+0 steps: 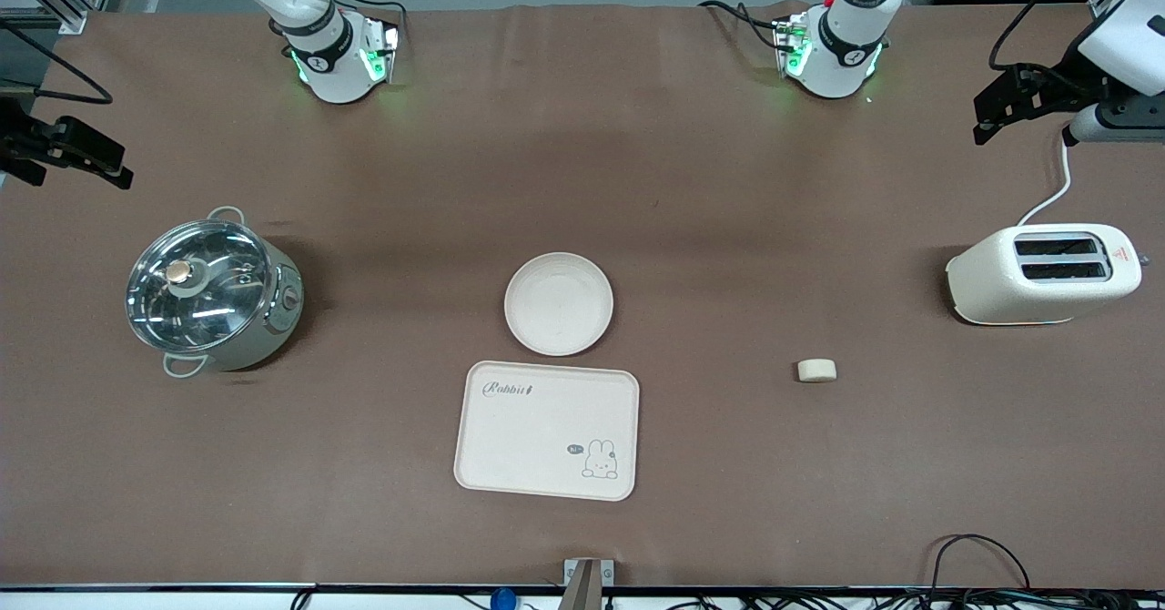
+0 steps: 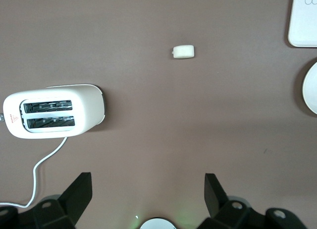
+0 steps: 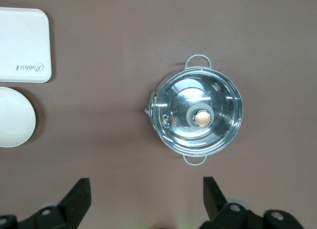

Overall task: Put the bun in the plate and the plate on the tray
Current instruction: 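Grasp the white bun with the left gripper while the right gripper reaches out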

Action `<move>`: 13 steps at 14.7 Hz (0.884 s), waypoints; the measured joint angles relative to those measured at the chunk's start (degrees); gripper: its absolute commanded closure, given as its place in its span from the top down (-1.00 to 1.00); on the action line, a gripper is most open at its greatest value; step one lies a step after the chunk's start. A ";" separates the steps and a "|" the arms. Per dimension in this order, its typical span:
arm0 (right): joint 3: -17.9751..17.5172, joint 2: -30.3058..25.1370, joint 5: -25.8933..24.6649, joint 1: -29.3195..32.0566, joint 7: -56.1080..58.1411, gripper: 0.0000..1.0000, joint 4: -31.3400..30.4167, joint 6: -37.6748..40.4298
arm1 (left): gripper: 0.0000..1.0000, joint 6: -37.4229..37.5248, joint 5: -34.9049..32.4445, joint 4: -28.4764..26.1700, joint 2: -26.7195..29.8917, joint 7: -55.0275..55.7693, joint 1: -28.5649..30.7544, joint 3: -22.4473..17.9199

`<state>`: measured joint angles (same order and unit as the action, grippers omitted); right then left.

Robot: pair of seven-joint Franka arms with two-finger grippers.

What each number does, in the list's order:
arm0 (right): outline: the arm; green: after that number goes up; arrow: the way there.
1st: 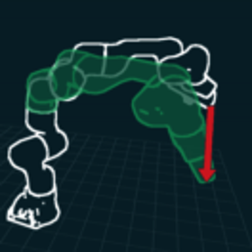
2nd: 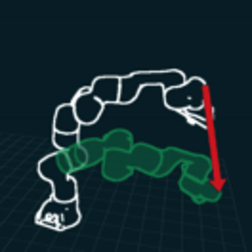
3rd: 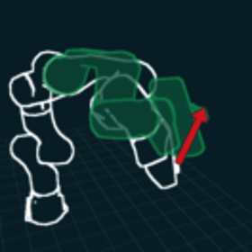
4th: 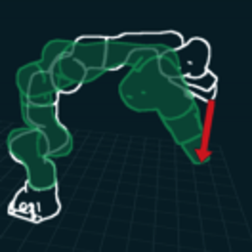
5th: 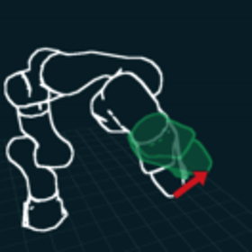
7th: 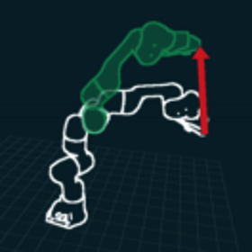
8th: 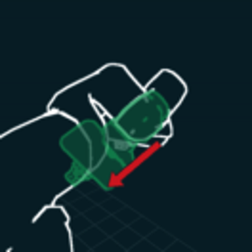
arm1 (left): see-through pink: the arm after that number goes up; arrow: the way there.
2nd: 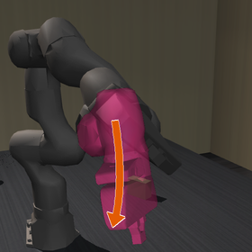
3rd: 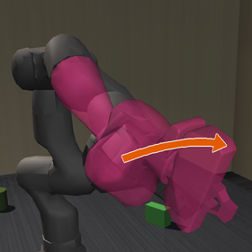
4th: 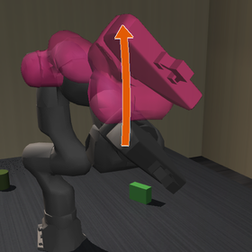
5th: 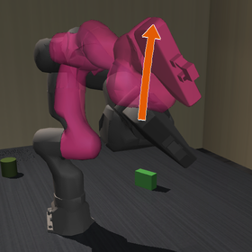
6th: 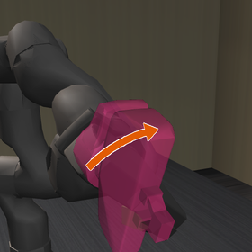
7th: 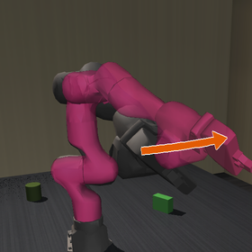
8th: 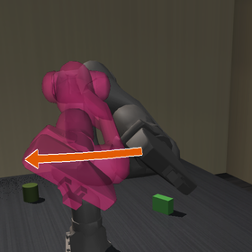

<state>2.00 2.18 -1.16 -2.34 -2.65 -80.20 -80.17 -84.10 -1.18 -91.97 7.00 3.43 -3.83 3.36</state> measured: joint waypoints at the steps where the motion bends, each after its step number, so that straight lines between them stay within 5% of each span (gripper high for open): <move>1: -0.03 0.00 0.00 0.00 0.00 1.00 0.00 0.03 | 1.00 0.00 0.00 0.00 0.00 0.00 0.01 0.00; 6: -0.24 -0.10 0.00 -0.06 0.01 1.00 0.01 0.06 | 1.00 -0.10 0.00 0.55 -1.88 0.01 0.00 -0.01; 13: -0.18 -0.09 0.00 -0.04 0.01 1.00 -0.04 -0.08 | 1.00 -12.08 0.00 2.64 -17.57 10.39 -0.94 0.00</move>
<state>1.82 2.08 -1.16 -2.38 -2.64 -80.24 -80.25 -96.17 -1.18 -89.33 -10.57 13.82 -4.77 3.36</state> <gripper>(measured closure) 0.000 0.000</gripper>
